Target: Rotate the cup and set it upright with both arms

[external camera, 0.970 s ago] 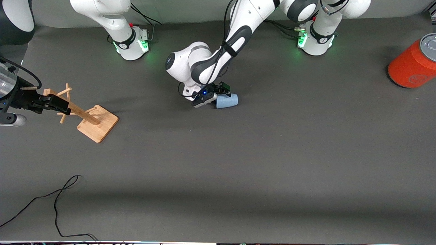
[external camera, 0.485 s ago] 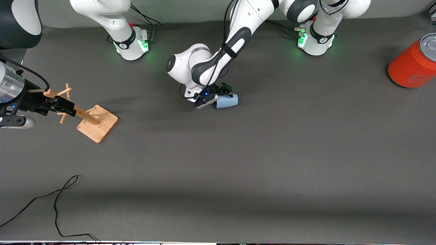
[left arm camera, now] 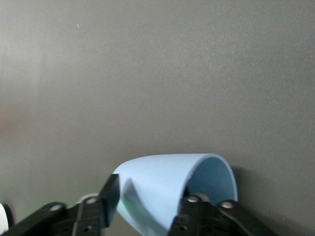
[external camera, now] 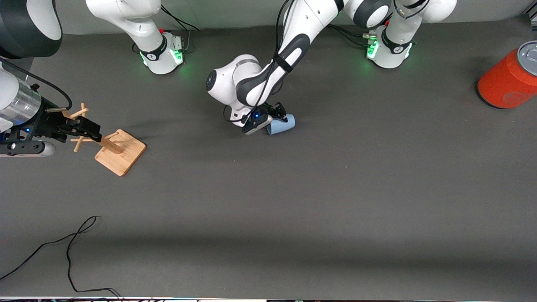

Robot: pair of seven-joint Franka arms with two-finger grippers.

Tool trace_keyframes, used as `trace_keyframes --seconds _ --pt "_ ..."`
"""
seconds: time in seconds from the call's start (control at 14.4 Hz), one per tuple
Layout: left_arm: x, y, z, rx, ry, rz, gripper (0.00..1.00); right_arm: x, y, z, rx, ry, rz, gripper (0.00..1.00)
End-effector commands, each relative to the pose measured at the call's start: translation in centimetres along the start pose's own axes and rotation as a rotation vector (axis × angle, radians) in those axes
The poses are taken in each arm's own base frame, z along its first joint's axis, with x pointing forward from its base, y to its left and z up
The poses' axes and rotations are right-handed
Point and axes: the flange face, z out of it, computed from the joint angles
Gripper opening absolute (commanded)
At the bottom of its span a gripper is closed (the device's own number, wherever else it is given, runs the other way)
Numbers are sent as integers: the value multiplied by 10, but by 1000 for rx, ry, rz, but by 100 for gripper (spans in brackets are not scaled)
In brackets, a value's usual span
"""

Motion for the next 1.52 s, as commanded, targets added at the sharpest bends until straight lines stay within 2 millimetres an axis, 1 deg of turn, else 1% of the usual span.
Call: trace_keyframes --seconds 0.0,0.14,0.21,0.35,0.42,0.48,0.62,0.69,0.83,0.97,1.04,1.11,1.18,1.25,1.39,1.45 --pt "1 0 -3 6 -3 -43 0 -2 2 -4 -11 16 -15 100" --pt "2 -2 -8 0 -5 -47 0 -1 2 -3 -10 17 -15 100" --pt "5 -6 -14 -8 -6 -52 0 0 2 -3 -9 20 -15 100" --pt "33 -23 -28 -41 -43 -82 0 1 2 -2 -8 20 -15 100" --pt "53 -37 -38 -66 -72 -102 0 1 3 -2 -10 22 -14 100" --pt "74 -56 -52 -100 -95 -125 0 2 3 -2 -9 29 -15 100" --pt "115 -91 -70 -164 -152 -118 0 3 3 -3 -8 35 -15 100" --pt "132 -114 -84 -210 -178 -104 0 3 2 -4 -8 43 -15 100" --pt "171 -168 -85 -295 -224 -105 0 5 3 -4 -7 49 -14 100" --pt "183 -205 -70 -384 -217 -90 0 6 3 -4 -6 57 -14 100" --pt "182 -220 -57 -427 -213 -74 0 6 2 -5 -6 58 -15 100" --pt "176 -229 -44 -472 -199 -38 0 7 2 -4 -6 58 -15 100" --pt "168 -234 -27 -513 -186 -18 0 7 2 -3 -5 61 -16 100" --pt "162 -235 -8 -558 -165 -8 0 8 2 -3 -4 69 -16 100" --pt "147 -220 29 -636 -154 28 0 9 2 -4 -4 74 -16 100" --pt "141 -215 42 -665 -150 44 0 9 2 -5 -3 78 -16 100"
